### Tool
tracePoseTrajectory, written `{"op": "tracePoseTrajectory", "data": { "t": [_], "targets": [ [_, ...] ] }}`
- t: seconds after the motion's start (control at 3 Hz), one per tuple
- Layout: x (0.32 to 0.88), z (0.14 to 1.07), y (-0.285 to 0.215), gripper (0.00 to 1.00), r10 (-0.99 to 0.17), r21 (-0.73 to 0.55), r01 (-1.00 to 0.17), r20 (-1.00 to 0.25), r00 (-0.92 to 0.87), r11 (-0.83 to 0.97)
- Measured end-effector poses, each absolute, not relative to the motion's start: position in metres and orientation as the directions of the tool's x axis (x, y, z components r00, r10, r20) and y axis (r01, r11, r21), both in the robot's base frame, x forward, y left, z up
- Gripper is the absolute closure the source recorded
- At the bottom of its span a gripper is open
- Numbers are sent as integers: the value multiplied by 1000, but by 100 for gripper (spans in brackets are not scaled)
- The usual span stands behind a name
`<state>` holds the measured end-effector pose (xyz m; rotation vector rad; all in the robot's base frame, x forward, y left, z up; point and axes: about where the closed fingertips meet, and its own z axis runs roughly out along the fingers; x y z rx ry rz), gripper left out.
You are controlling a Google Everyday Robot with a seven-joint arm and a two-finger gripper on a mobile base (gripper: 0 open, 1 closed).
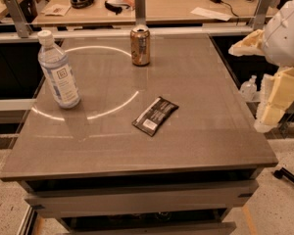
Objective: Pick rxbar chocolate
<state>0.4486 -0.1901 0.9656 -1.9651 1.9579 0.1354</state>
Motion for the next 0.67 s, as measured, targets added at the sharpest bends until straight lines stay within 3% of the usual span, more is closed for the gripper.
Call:
{"op": "tracePoseTrajectory", "data": {
  "t": [0.67],
  "targets": [
    [464, 948, -162, 0, -890, -235, -956, -375, 257, -177]
  ]
}}
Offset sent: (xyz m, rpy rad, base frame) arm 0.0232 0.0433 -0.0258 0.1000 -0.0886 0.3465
